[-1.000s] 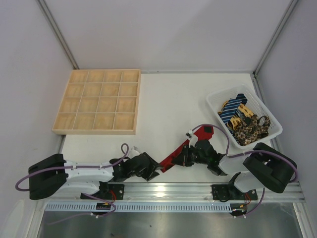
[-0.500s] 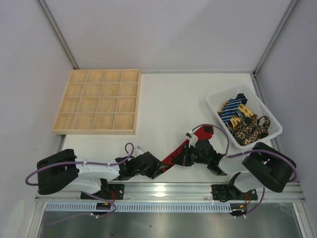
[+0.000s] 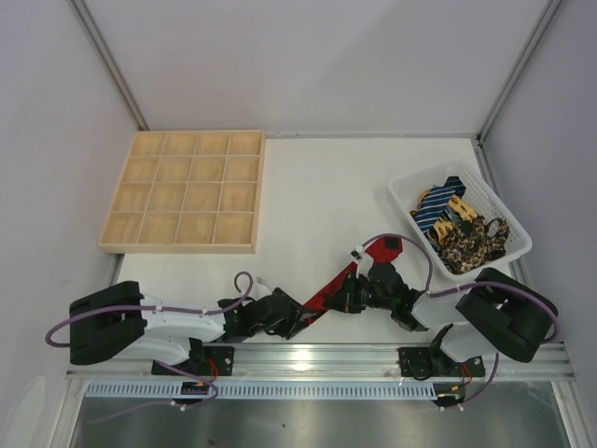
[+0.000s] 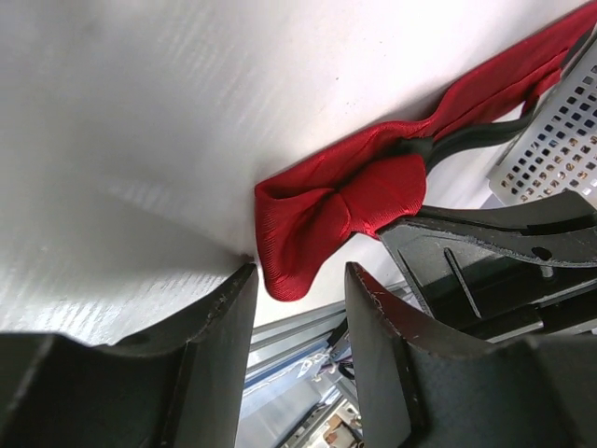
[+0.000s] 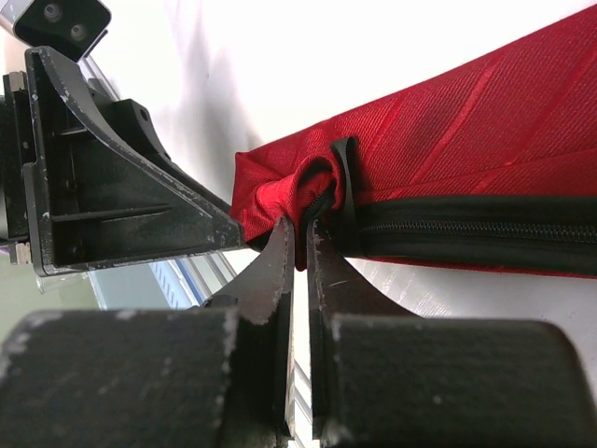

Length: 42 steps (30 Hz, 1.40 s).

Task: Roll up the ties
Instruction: Roll the tie

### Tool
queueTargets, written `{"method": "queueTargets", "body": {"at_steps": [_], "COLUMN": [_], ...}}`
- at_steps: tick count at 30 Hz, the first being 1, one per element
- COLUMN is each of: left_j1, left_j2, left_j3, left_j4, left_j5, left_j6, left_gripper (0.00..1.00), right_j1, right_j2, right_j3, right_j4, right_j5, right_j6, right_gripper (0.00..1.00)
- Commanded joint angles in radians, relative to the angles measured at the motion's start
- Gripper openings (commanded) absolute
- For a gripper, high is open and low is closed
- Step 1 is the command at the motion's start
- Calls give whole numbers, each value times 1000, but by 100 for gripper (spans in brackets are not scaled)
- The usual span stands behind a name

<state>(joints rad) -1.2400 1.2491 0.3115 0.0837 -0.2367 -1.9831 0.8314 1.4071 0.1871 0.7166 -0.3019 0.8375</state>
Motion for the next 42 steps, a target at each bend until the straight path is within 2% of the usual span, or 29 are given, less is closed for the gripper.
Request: {"method": "queueTargets", "body": {"at_steps": [1, 8, 14, 27, 42], "left_j1": [-9, -12, -12, -12, -12], "left_j2": [0, 4, 46, 59, 76], "left_j3": [-19, -19, -18, -22, -20], "left_j4": [-214, -208, -177, -226, -254], "left_j5": [-41, -70, -81, -105, -107], "left_j6": [-10, -6, -6, 3, -11], "left_gripper": [49, 49, 43, 47, 45], "right_j1": [0, 2, 0, 2, 2], "right_j2": [10, 9, 3, 4, -5], "right_j3": [-29, -29, -37, -38, -35], "right_j4": [-69, -63, -65, -63, -75], "right_j5": [47, 41, 41, 40, 38], "right_j6": [-28, -23, -23, -25, -21], "right_gripper": [0, 0, 0, 0, 0]}}
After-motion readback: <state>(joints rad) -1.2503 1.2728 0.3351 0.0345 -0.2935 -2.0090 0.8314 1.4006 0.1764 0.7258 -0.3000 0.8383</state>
